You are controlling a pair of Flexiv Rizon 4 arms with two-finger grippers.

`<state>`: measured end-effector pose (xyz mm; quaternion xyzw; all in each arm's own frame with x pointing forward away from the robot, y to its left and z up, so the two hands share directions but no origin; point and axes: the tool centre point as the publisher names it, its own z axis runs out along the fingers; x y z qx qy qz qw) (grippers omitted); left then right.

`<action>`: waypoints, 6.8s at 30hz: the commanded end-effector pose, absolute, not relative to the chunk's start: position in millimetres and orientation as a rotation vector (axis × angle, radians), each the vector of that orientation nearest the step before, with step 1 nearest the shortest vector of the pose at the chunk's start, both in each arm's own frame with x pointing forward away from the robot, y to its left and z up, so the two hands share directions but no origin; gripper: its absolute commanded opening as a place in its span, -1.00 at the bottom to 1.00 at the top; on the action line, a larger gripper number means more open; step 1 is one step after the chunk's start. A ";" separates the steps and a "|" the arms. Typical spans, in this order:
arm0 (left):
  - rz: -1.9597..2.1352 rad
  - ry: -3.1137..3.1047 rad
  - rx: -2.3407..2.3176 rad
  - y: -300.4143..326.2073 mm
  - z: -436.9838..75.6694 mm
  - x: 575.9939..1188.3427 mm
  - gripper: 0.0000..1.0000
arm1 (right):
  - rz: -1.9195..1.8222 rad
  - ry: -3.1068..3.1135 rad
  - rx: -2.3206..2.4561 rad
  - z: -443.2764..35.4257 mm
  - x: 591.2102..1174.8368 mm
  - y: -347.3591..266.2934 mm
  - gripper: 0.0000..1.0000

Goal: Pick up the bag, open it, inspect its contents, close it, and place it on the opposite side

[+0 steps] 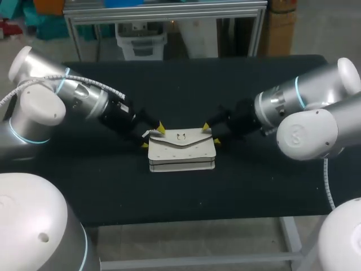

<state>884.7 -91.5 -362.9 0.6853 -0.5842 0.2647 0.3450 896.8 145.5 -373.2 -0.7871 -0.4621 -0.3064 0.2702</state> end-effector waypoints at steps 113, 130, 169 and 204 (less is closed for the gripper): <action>0.693 -1.497 1.530 -93.6 -362.0 872.2 0.07 | -0.995 -1.429 -1.621 -363.0 885.8 145.8 0.20; 0.699 -1.453 1.510 -101.6 -362.6 881.1 -1.00 | -0.959 -1.434 -1.610 -372.2 886.5 150.7 -0.32; 0.479 -1.305 1.630 -95.3 -362.2 905.6 0.71 | -0.912 -1.336 -1.724 -368.0 898.5 136.6 0.84; 0.629 -1.541 1.826 -73.3 -343.9 868.4 1.00 | -0.907 -1.441 -1.751 -363.2 888.3 130.8 1.00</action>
